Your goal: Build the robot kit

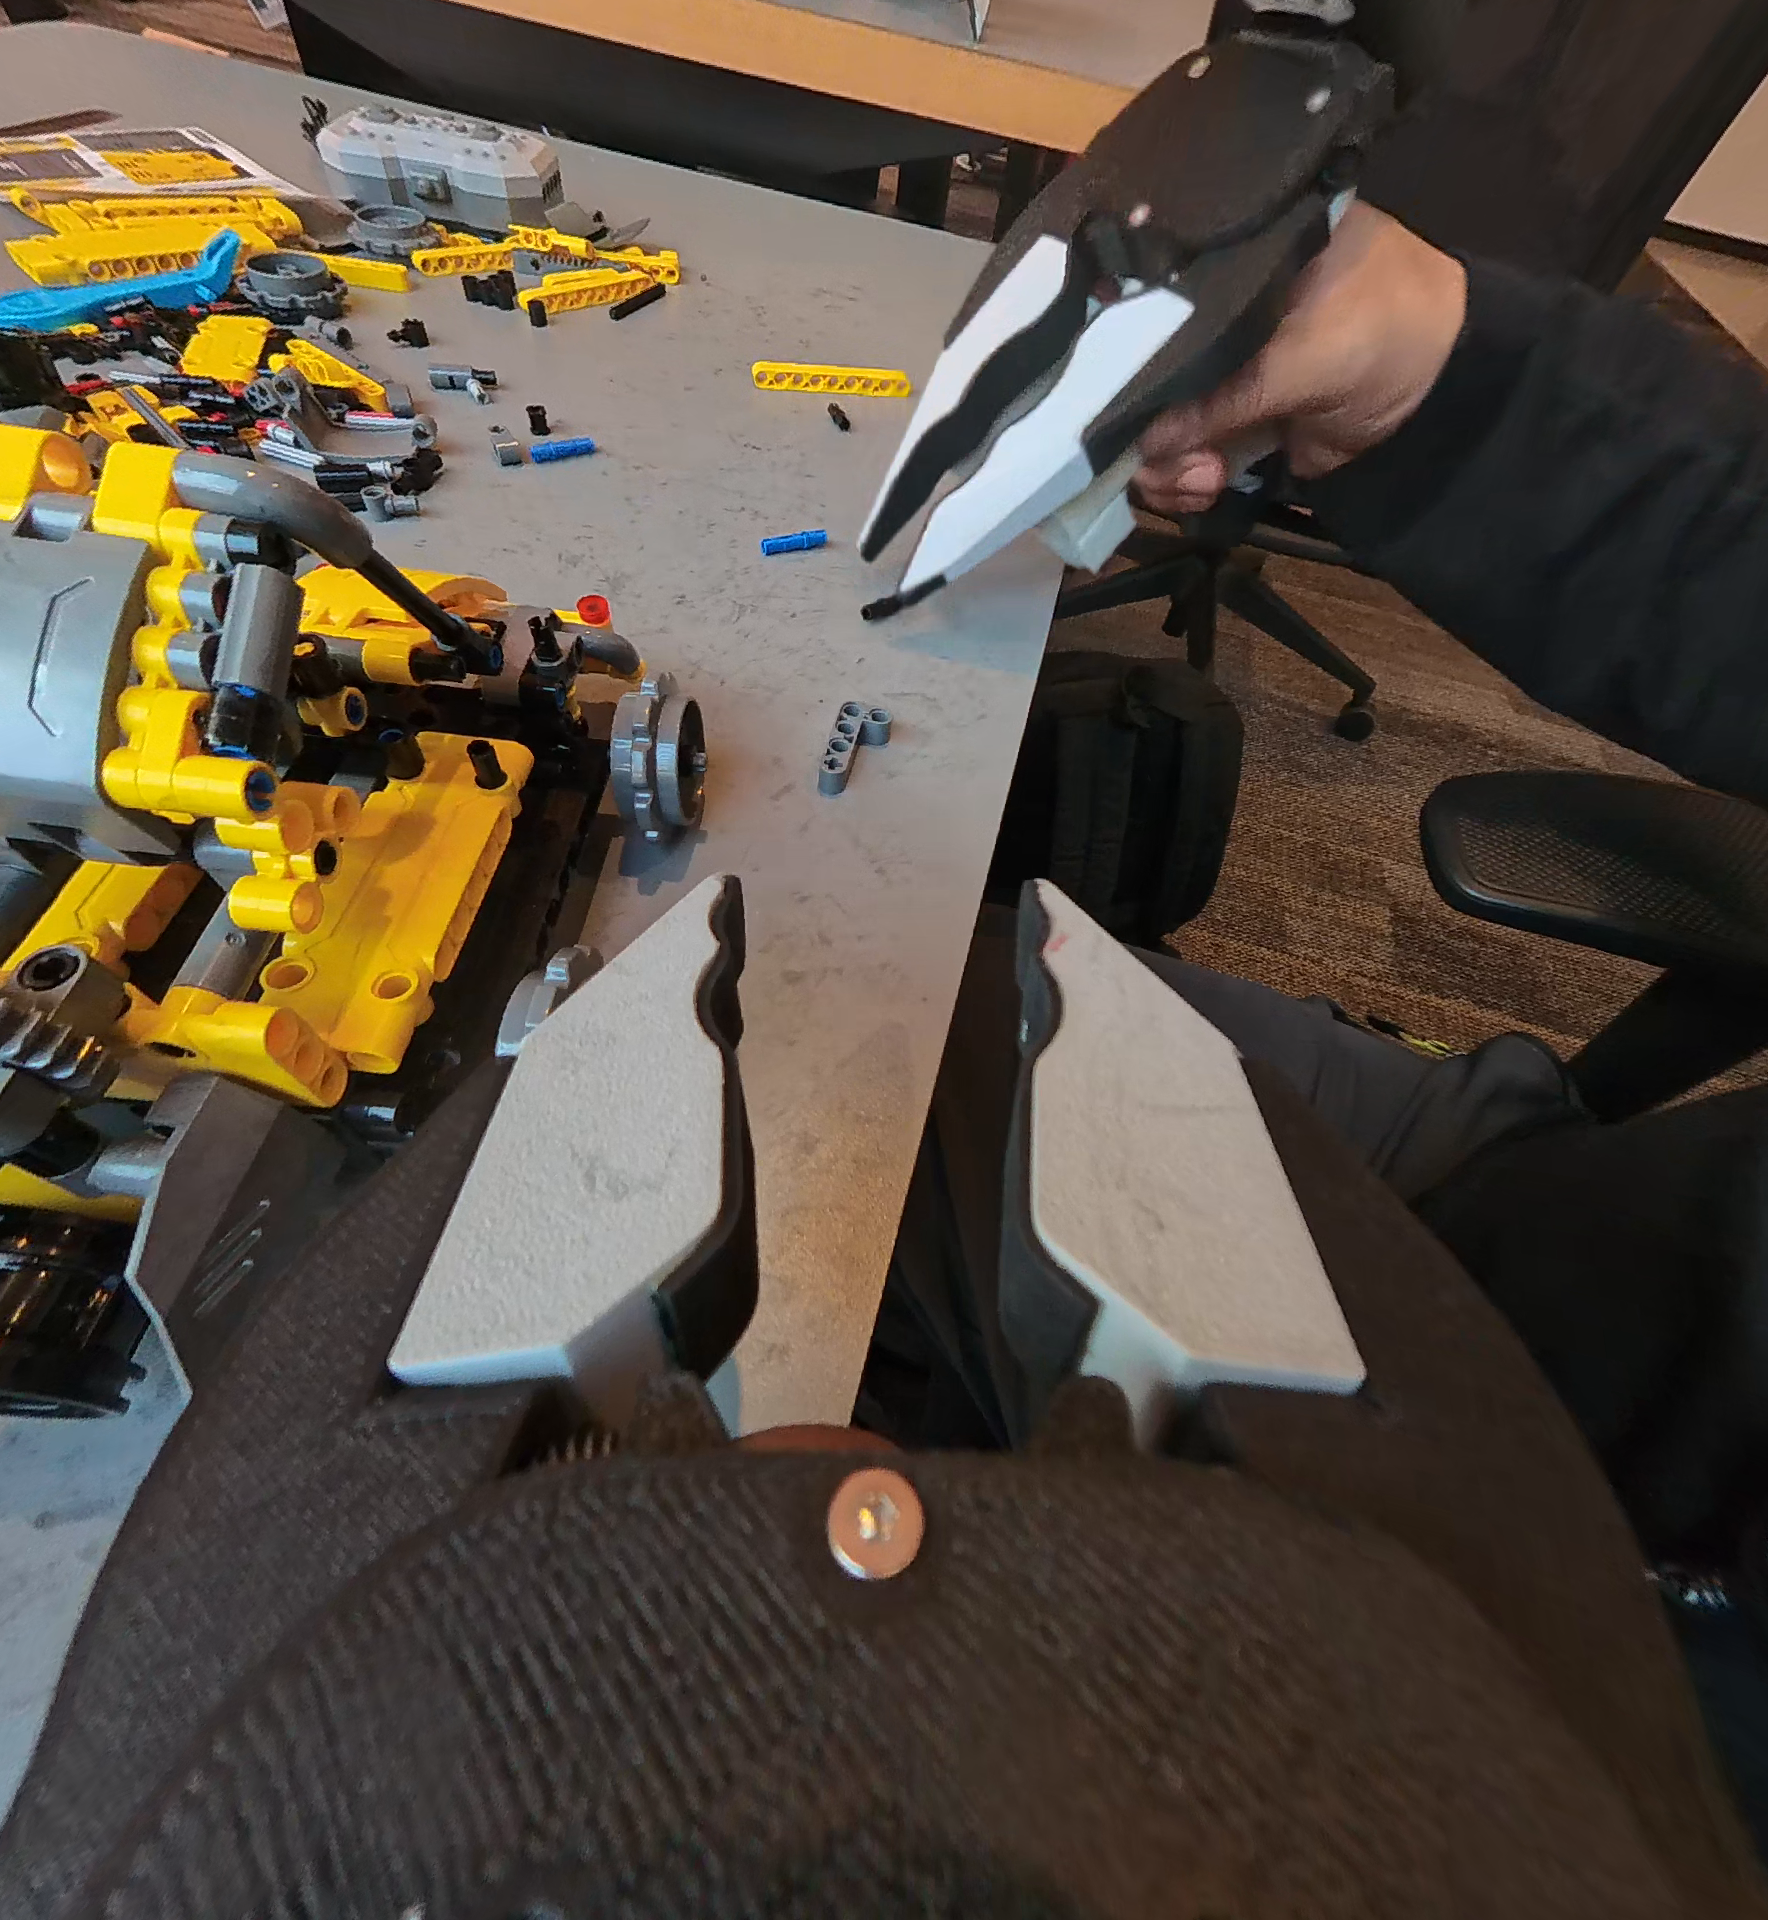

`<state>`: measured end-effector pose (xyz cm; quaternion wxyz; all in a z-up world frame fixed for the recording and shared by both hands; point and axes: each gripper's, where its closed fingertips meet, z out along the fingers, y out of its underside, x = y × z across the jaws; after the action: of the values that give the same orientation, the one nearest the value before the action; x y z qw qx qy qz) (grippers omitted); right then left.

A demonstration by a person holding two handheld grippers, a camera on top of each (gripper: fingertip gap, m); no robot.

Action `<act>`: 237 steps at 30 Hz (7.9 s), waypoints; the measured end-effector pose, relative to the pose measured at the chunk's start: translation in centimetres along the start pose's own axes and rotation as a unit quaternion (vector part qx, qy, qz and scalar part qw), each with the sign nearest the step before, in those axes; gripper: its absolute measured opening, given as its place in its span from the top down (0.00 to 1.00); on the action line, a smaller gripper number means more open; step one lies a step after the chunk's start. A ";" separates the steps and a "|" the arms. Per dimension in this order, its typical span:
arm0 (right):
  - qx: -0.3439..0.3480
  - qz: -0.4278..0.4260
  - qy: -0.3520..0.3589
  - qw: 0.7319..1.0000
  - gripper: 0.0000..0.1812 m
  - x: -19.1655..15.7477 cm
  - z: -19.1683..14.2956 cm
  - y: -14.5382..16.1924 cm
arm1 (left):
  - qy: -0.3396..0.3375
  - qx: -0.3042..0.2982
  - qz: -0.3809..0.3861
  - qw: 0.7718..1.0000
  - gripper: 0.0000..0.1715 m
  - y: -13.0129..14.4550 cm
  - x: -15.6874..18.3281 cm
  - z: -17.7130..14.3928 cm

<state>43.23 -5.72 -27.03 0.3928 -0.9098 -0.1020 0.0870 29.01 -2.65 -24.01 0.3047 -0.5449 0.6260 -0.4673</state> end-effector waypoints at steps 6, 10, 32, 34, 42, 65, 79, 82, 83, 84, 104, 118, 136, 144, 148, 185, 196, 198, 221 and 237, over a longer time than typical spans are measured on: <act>-0.027 -0.014 0.010 0.999 0.97 0.1 1.0 0.7 | 0.001 0.000 0.002 1.000 0.71 0.0 0.1 0.0; -0.031 -0.024 0.026 0.999 0.97 1.0 0.3 0.7 | 0.001 0.001 0.001 1.000 0.71 0.0 0.1 0.0; 0.003 -0.004 0.104 0.995 0.90 12.5 -1.4 -3.4 | -0.003 -0.003 0.004 1.000 0.71 0.1 0.0 0.0; -0.018 -0.014 0.087 0.996 0.90 12.9 0.5 -4.3 | -0.003 -0.002 0.003 1.000 0.71 0.1 0.0 0.0; -0.073 -0.012 0.052 0.996 0.94 14.4 4.9 -4.4 | 0.000 0.002 0.002 1.000 0.71 0.0 0.0 -0.1; -0.097 -0.114 -0.059 0.987 0.88 0.2 2.6 -1.2 | -0.007 -0.004 0.008 1.000 0.71 0.1 0.0 0.1; -0.067 -0.057 -0.004 0.996 0.98 3.4 1.1 -0.2 | -0.011 -0.009 0.010 1.000 0.71 0.2 -0.1 0.3; -0.036 -0.059 -0.054 0.996 0.98 -0.5 0.5 -2.1 | 0.004 -0.010 0.032 0.999 0.73 -0.1 0.7 0.5; -0.029 -0.066 -0.076 0.995 0.98 -2.2 0.4 -2.8 | 0.011 -0.021 0.050 0.998 0.75 -0.1 1.3 0.9; -0.028 -0.079 -0.093 0.992 0.98 -4.0 0.4 -3.4 | 0.006 -0.035 0.077 0.996 0.76 -0.1 1.4 1.4; -0.011 -0.085 -0.160 0.983 0.97 -11.0 1.4 -5.5 | -0.130 -0.057 0.273 0.951 0.99 -1.3 0.1 3.8; 0.187 -0.005 -0.157 0.970 0.95 -11.2 -1.9 -8.5 | -0.071 0.086 0.084 0.990 0.99 -4.2 2.5 2.3; 0.207 -0.046 -0.183 0.960 0.99 -9.5 -0.6 -8.2 | -0.062 0.049 0.063 0.995 0.99 -2.2 0.9 1.4; 0.182 -0.044 -0.292 0.938 0.95 -8.0 -1.0 -7.6 | -0.039 0.034 0.063 0.997 0.99 -3.3 0.9 3.2; 0.191 -0.019 -0.307 0.932 0.95 -9.2 -1.3 -7.1 | -0.018 0.039 0.067 0.997 0.99 -3.8 1.6 4.2; 0.163 -0.026 -0.218 0.962 0.97 -11.5 0.9 -6.6 | -0.052 -0.007 0.079 0.996 0.99 -1.6 0.8 3.6; 0.158 -0.025 -0.220 0.962 0.97 -11.8 1.2 -5.9 | -0.054 -0.033 0.107 0.992 0.99 -0.6 1.2 4.2; 0.159 -0.031 -0.212 0.964 0.97 -11.7 1.2 -5.8 | -0.054 -0.033 0.105 0.992 0.99 -0.6 1.1 4.2; 0.214 0.026 -0.103 0.971 0.98 -4.4 -2.5 -6.6 | -0.063 -0.054 0.067 0.994 0.88 -0.3 0.2 4.6; 0.112 -0.049 0.012 0.992 0.97 -0.9 -1.1 -1.1 | -0.081 -0.188 0.075 0.976 0.96 0.6 -1.6 8.6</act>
<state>42.49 -5.96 -25.38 0.4976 -0.8548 -0.1314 0.0671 36.79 -3.34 -28.04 0.2809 -0.5804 0.7145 -0.2716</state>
